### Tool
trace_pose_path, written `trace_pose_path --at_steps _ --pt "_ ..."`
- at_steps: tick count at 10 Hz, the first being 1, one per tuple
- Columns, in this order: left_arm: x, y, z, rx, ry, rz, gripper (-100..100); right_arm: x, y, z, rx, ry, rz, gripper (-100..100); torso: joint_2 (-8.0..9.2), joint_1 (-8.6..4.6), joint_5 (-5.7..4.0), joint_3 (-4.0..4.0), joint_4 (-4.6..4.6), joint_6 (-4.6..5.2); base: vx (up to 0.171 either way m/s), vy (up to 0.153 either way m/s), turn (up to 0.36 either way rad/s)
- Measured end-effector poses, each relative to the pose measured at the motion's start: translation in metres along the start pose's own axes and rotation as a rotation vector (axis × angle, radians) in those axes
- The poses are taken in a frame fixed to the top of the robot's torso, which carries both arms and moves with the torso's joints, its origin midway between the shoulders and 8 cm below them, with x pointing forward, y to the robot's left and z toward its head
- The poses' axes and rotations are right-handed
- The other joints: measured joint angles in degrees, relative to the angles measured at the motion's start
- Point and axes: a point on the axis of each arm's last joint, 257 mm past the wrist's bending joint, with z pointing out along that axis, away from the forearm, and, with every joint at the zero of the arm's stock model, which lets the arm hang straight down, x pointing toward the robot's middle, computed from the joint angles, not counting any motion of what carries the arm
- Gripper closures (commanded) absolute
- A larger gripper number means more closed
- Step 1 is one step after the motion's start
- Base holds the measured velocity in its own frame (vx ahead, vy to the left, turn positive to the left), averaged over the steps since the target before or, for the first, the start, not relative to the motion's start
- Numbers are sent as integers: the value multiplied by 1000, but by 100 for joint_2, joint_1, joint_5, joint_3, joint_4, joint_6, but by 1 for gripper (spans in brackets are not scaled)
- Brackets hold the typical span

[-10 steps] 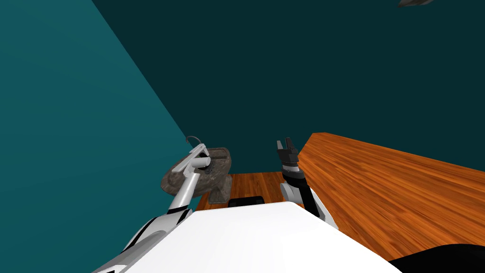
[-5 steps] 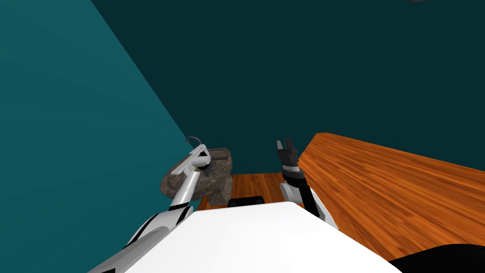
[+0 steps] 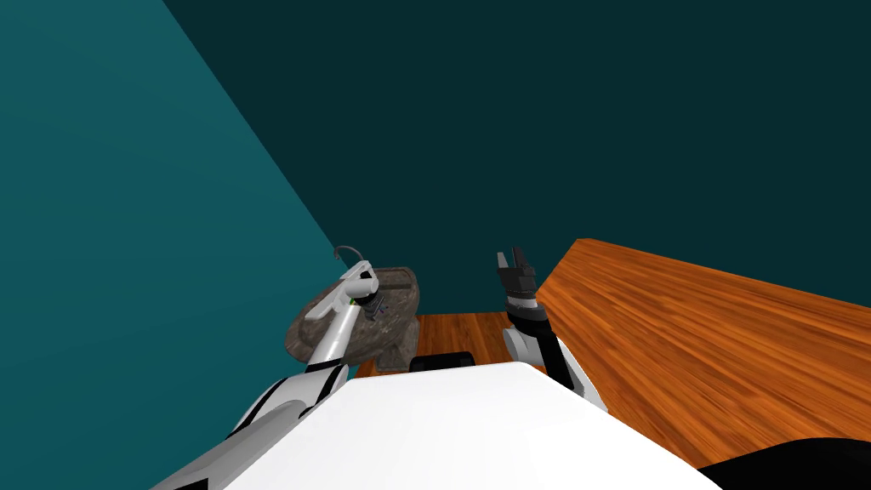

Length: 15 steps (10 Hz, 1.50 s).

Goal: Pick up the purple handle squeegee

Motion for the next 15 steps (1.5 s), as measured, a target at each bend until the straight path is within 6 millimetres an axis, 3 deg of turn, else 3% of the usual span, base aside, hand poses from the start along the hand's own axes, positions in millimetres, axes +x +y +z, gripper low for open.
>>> trace_pose_path --at_steps 1,10,11,15 --pt "0 0 0 0 0 0 -100 0 0 0 0 0 0 0 6 -4 -1 4 2 0 -24 12 -88" --pt "-21 -11 27 -6 -8 -55 -100 0 0 0 0 0 0 0 18 2 6 8 -1 0 -37 4 -57" --pt "-21 -12 27 -5 -9 -56 100 0 0 0 0 0 0 0 11 3 7 4 -3 -1 0 0 0" --pt "-21 -11 27 -7 -8 -58 100 0 0 0 0 0 0 0 2 2 5 -1 -4 3 0 0 0"
